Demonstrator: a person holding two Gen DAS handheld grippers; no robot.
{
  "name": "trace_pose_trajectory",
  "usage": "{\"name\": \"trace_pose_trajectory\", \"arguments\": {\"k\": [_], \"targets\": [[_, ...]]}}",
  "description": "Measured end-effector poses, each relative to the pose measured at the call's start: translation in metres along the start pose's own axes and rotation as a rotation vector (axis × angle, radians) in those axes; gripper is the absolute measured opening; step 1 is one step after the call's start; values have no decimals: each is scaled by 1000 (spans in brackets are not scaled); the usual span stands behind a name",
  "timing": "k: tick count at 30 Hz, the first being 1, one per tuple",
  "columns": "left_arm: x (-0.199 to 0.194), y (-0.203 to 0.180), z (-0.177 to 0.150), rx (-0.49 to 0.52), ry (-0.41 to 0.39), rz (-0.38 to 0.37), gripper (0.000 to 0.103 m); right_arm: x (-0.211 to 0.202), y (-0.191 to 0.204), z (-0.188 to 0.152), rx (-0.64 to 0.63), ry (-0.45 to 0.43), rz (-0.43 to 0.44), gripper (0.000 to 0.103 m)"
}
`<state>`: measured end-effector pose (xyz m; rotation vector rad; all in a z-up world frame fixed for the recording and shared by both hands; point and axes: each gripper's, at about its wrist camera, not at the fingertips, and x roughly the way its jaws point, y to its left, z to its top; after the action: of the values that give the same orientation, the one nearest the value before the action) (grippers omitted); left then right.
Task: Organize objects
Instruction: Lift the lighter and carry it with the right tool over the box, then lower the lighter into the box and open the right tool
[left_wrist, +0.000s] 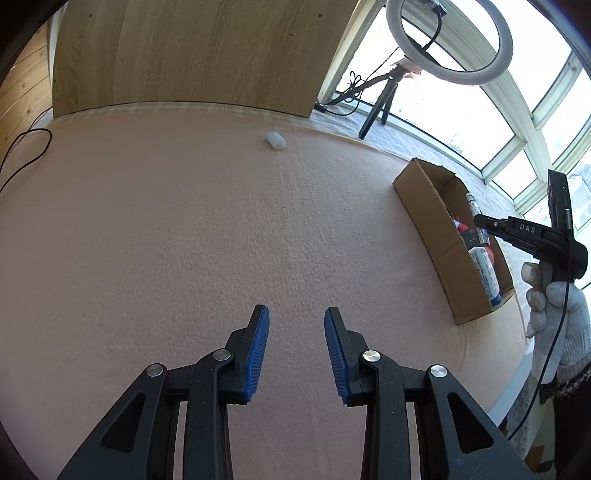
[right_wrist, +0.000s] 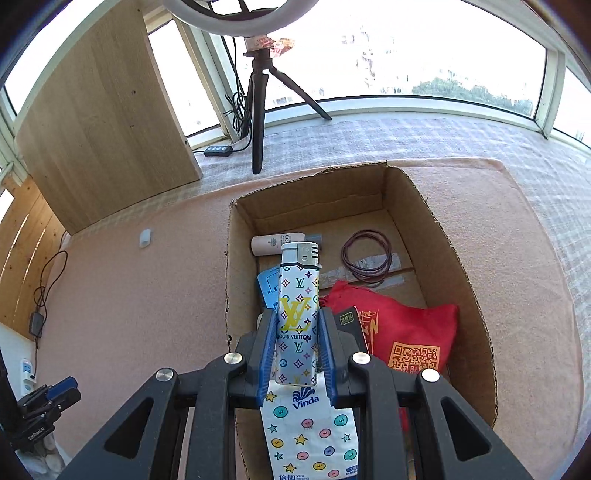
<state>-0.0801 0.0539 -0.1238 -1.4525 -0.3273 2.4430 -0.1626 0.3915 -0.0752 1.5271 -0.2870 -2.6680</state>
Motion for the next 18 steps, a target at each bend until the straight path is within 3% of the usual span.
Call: {"name": "trace_pose_trajectory", "arguments": {"k": [14,18], "targets": [[9,-19,13,33,-8,8,34,-15,3,-6,-10,-27,17,21],[11,-19,23,35,-15,24,34,-28,18,-15,-32,-30,52,35]]}}
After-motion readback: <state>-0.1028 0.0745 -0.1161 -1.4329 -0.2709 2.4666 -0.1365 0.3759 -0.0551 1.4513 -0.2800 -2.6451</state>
